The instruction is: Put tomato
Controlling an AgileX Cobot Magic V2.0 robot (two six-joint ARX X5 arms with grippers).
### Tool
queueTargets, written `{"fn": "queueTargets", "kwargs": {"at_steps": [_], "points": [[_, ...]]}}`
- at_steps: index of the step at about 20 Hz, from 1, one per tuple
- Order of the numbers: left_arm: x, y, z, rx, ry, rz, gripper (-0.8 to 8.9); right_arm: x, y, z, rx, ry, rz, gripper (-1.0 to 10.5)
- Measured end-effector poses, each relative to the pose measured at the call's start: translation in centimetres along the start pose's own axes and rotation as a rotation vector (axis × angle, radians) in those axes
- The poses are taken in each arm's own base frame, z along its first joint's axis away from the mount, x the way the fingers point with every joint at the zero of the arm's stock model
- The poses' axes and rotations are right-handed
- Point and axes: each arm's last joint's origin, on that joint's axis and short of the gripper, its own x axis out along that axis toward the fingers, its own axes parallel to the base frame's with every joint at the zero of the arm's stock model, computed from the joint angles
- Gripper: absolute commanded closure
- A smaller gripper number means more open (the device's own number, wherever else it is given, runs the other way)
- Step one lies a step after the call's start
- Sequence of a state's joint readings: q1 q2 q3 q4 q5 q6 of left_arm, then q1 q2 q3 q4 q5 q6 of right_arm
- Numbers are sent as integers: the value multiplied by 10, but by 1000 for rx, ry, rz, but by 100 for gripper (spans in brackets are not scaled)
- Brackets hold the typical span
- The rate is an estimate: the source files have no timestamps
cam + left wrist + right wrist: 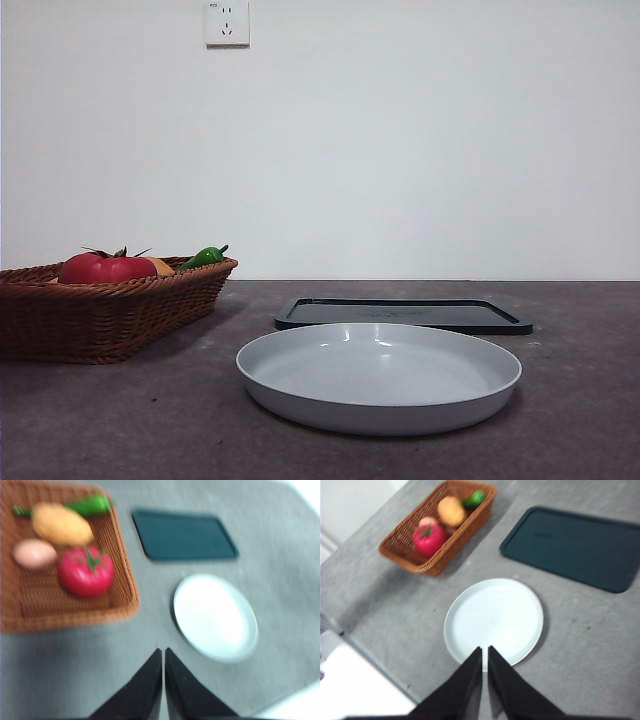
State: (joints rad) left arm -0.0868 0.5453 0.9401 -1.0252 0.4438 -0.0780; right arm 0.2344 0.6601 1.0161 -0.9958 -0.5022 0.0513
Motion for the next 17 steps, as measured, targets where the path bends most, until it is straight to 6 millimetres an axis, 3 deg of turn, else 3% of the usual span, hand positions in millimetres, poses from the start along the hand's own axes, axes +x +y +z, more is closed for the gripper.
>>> {"fn": "queueTargets", "kwargs": {"at_steps": [10,13,15,17], "points": [[0,-2,-7,31,81,-20,797,5,10,-11,-86,145,99,940],[0,-2,-7,31,81,-21,626,5,10,-11,-92,146,99,886],[0,-2,-7,30,82,-20,415,5,10,-11,-95,145,99,673],[0,-2,-7,31,82,-20,311,5,10,-11,-96,144,99,516]]}}
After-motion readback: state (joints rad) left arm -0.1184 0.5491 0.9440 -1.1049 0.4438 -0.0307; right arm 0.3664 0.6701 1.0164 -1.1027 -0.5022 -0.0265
